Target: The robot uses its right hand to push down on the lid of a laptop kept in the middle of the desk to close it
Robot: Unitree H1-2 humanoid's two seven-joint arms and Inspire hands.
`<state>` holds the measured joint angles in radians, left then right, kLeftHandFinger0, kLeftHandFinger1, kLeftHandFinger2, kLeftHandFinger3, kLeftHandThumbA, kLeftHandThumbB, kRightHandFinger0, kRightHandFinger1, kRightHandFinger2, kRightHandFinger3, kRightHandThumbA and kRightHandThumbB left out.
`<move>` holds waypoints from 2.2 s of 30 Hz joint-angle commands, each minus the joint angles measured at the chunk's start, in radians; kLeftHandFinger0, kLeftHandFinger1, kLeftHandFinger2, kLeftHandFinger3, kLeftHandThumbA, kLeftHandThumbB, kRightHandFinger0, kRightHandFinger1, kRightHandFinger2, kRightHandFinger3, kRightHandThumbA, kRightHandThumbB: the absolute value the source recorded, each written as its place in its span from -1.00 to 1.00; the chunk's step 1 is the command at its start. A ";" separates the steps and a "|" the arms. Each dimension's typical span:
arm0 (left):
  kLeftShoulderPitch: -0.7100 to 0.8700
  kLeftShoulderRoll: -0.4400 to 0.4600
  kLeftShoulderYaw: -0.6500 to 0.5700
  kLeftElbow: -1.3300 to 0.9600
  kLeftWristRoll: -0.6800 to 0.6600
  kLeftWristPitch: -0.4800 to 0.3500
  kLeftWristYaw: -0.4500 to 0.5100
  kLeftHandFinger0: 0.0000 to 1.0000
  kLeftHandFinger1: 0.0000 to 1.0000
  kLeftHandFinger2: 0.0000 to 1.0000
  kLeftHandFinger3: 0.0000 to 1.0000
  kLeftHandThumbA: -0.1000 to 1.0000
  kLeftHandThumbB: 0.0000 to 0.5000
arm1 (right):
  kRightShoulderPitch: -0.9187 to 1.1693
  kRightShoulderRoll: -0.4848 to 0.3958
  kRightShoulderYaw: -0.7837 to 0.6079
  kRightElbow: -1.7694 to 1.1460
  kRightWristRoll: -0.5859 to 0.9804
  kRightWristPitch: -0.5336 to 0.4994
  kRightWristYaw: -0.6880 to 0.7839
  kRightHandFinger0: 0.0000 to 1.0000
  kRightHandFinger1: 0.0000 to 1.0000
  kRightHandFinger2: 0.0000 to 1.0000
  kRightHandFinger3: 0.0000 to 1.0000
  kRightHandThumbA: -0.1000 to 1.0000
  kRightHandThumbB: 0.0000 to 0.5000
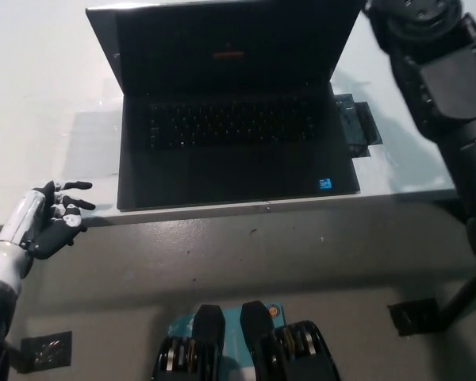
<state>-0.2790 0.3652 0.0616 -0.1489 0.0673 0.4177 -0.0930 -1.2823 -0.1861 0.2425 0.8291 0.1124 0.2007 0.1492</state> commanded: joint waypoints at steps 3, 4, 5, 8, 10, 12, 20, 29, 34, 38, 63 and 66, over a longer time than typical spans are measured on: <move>-0.052 0.035 -0.003 -0.030 0.011 -0.002 -0.022 -0.44 -0.28 0.01 0.31 -1.00 -0.97 | -0.076 0.022 0.002 0.058 -0.073 -0.185 0.038 0.86 0.68 0.57 0.80 1.00 0.74; -0.058 0.038 -0.002 -0.026 0.009 -0.003 -0.023 -0.44 -0.28 0.00 0.31 -1.00 -0.97 | -0.080 0.024 -0.001 0.068 -0.076 -0.189 0.036 0.88 0.69 0.59 0.83 1.00 0.73; -0.058 0.041 -0.005 -0.028 0.009 0.000 -0.027 -0.42 -0.25 0.04 0.32 -1.00 -0.96 | -0.059 0.026 -0.010 0.072 -0.069 -0.183 0.040 0.91 0.70 0.60 0.85 1.00 0.59; -0.055 0.039 -0.006 -0.028 0.010 0.000 -0.027 -0.39 -0.22 0.07 0.34 -1.00 -0.98 | -0.037 0.031 -0.019 0.086 -0.076 -0.207 0.038 0.91 0.69 0.62 0.88 1.00 0.48; -0.054 0.043 -0.012 -0.032 0.024 0.006 -0.025 -0.38 -0.23 0.06 0.35 -1.00 -1.00 | -0.025 0.032 -0.021 0.099 -0.081 -0.223 0.038 0.90 0.68 0.63 0.88 1.00 0.45; -0.053 0.041 -0.007 -0.033 0.016 0.008 -0.029 -0.34 -0.20 0.08 0.37 -1.00 -1.00 | -0.003 0.026 -0.016 0.082 -0.098 -0.218 0.030 0.97 0.74 0.64 0.88 1.00 0.43; -0.066 0.043 0.001 -0.029 0.012 0.005 -0.034 -0.37 -0.22 0.07 0.38 -0.97 -1.00 | 0.074 0.039 -0.084 -0.021 -0.070 -0.119 0.012 0.96 0.76 0.67 0.94 1.00 0.39; -0.071 0.049 -0.002 -0.026 0.019 -0.001 -0.035 -0.30 -0.17 0.10 0.37 -1.00 -1.00 | 0.280 0.062 -0.120 -0.238 -0.091 0.086 -0.031 1.00 0.80 0.73 1.00 1.00 0.15; -0.090 0.064 0.004 -0.025 0.012 0.015 -0.045 -0.23 -0.12 0.14 0.43 -1.00 -1.00 | 0.349 0.068 -0.127 -0.285 -0.101 0.158 -0.037 0.99 0.78 0.72 1.00 1.00 0.16; -0.099 0.069 0.001 -0.025 0.013 0.021 -0.048 -0.23 -0.11 0.15 0.44 -0.97 -1.00 | 0.385 0.072 -0.146 -0.319 -0.082 0.212 -0.026 0.95 0.75 0.70 1.00 1.00 0.11; -0.122 0.070 0.006 -0.018 0.025 0.021 -0.044 -0.35 -0.21 0.05 0.37 -1.00 -1.00 | 0.755 0.133 -0.244 -0.618 0.078 0.269 -0.068 0.81 0.73 0.73 1.00 1.00 0.15; -0.122 0.068 0.005 -0.019 0.025 0.022 -0.045 -0.30 -0.17 0.09 0.39 -1.00 -1.00 | 0.779 0.138 -0.262 -0.649 0.078 0.269 -0.065 0.84 0.71 0.70 1.00 1.00 0.26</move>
<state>-0.3714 0.4061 0.0592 -0.1476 0.0838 0.4339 -0.1306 -0.5189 -0.0474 0.0082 0.2293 0.1613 0.4166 0.1151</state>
